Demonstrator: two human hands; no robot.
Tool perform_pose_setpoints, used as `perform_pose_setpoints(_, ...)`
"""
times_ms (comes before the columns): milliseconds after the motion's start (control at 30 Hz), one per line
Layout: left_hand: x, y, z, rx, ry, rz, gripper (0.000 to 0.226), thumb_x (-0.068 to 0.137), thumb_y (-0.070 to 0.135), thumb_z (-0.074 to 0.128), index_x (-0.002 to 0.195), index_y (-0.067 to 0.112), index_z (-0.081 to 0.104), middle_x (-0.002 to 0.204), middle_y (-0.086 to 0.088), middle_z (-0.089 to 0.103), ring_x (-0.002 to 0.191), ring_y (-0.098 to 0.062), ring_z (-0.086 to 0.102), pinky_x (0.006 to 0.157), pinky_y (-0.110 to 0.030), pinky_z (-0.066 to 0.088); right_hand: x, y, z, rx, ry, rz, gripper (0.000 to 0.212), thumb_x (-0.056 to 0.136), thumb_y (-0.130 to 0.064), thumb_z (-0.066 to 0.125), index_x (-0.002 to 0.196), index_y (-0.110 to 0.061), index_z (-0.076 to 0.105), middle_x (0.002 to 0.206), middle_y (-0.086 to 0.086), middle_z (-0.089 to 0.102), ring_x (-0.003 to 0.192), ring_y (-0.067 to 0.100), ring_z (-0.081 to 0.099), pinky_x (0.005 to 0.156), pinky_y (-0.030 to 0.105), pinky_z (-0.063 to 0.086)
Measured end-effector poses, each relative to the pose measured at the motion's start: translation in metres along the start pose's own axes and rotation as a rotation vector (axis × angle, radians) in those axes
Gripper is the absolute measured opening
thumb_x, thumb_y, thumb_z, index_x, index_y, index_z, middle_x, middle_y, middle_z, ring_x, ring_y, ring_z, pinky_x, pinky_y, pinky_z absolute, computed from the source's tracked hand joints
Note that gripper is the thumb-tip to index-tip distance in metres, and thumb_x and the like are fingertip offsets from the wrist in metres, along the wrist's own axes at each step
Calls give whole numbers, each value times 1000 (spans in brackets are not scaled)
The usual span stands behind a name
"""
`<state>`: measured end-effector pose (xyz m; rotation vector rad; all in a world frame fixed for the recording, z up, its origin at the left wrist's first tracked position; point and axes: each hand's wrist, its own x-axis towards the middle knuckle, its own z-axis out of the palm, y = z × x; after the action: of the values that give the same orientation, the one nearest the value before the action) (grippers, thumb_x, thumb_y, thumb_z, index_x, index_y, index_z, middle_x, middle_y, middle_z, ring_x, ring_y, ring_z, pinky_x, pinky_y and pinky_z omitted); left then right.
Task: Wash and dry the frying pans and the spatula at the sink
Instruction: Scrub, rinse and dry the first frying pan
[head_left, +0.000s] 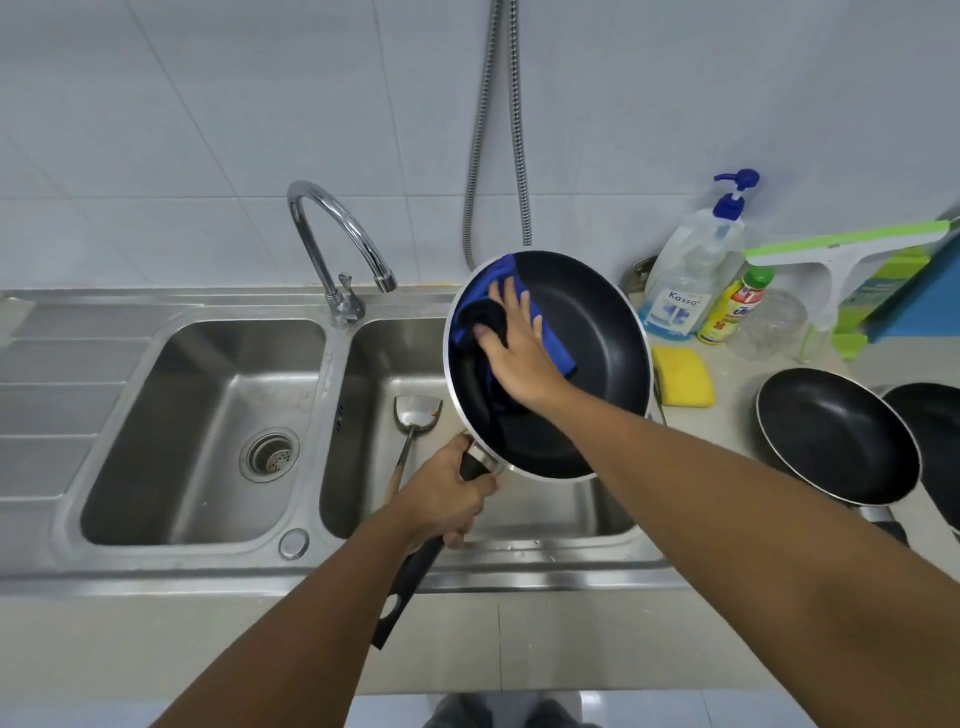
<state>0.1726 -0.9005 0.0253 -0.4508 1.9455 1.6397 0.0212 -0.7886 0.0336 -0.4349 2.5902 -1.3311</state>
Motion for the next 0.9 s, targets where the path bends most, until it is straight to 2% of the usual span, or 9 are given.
perform_pose_setpoints(133, 5, 2, -2, -34, 63, 7, 31, 99, 22, 61, 125, 33, 48, 63, -4, 44, 43, -13, 36, 41, -24, 32, -33, 14, 9, 83, -134, -199, 71, 82, 5, 54, 148, -21, 50, 165, 0, 28, 156, 14, 4, 126, 34, -7)
perform_pose_setpoints(233, 5, -4, -4, -82, 99, 3, 24, 98, 26, 64, 118, 28, 52, 64, -3, 43, 43, -12, 35, 41, -23, 31, -62, 54, 4, 98, -311, -236, 68, 66, 11, 46, 126, -9, 71, 146, 3, 56, 151, 12, 27, 127, 38, 12)
perform_pose_setpoints(300, 4, -8, -5, -122, 102, 0, 24, 99, 26, 64, 120, 29, 52, 63, -2, 42, 43, -11, 34, 41, -24, 30, -72, 82, -15, -39, -348, -259, 63, 60, 6, 47, 111, -12, 79, 129, -3, 70, 143, 8, 42, 120, 48, 32)
perform_pose_setpoints(367, 2, -10, -7, -137, 76, -13, 24, 101, 24, 62, 122, 29, 52, 61, 0, 42, 44, -10, 34, 41, -25, 30, -70, 106, -41, -239, -397, -293, 55, 57, 0, 47, 97, -12, 82, 113, -2, 76, 130, 11, 55, 109, 46, 44)
perform_pose_setpoints(500, 1, -7, -4, -80, 10, -32, 26, 102, 19, 58, 125, 27, 48, 58, 1, 41, 45, -10, 33, 41, -26, 31, -33, 137, -87, -723, -490, -487, 40, 64, -13, 45, 83, -5, 80, 99, 12, 76, 106, 38, 69, 91, 48, 56)
perform_pose_setpoints(567, 3, -5, -2, -50, -6, -42, 35, 102, 16, 56, 132, 29, 45, 57, 2, 41, 44, -9, 34, 41, -25, 32, -10, 133, -107, -954, -453, -407, 43, 82, -8, 44, 109, 0, 76, 126, 20, 67, 130, 46, 54, 108, 51, 43)
perform_pose_setpoints(667, 0, -3, 3, -37, -17, -27, 42, 102, 15, 56, 138, 31, 42, 58, 0, 42, 44, -9, 36, 41, -26, 34, 14, 110, -121, -1172, -366, -298, 63, 98, 2, 43, 158, -2, 25, 168, 12, 14, 156, 36, 3, 125, 45, 4)
perform_pose_setpoints(733, -4, -3, 8, -43, -7, 13, 47, 101, 14, 57, 140, 35, 41, 62, -3, 43, 44, -10, 38, 41, -26, 35, 23, 90, -122, -1195, -261, -370, 75, 97, -5, 46, 162, -8, 8, 170, 6, -2, 156, 31, -7, 125, 46, -2)
perform_pose_setpoints(900, -6, -4, 7, -55, 46, 31, 45, 102, 17, 59, 138, 38, 42, 64, -2, 48, 45, -9, 40, 42, -27, 37, 29, 78, -123, -1539, -113, -521, 84, 89, -50, 36, 163, -16, 12, 171, 3, 2, 156, 33, -6, 121, 61, -12)
